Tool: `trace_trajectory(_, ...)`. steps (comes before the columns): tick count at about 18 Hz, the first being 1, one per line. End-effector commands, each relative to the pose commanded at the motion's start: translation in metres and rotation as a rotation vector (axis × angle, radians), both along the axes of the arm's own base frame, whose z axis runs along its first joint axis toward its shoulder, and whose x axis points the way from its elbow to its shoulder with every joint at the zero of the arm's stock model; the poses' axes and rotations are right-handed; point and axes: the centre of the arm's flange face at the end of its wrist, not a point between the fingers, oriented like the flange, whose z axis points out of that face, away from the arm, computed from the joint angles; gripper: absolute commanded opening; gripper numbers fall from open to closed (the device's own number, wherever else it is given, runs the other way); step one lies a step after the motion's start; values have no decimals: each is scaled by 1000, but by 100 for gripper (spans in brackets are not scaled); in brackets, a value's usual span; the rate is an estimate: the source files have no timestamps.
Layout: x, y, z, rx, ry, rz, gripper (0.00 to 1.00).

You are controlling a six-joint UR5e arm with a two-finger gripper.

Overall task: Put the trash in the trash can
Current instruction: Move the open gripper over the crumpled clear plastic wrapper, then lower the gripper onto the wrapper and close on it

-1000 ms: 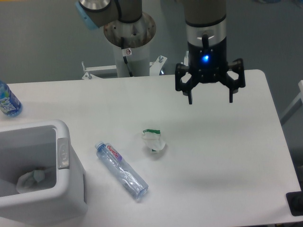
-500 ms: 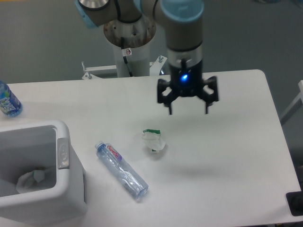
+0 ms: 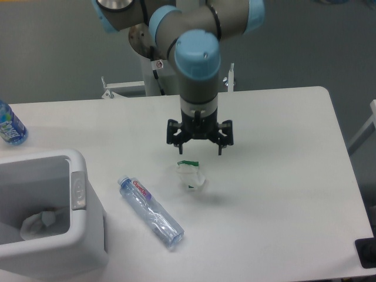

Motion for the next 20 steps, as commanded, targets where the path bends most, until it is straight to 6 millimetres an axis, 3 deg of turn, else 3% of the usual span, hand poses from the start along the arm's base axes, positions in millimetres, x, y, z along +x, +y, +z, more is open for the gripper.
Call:
trace_trajectory(5, 8, 15, -38, -48, -48, -11, 100)
trace_trajectory(14, 14, 29, -76, -130, -20, 18, 100)
trace_trajectory(15, 12, 29, -75, -138, -6, 17, 98)
trace_trajectory(20, 2, 38, -83, -149, 1, 15, 69)
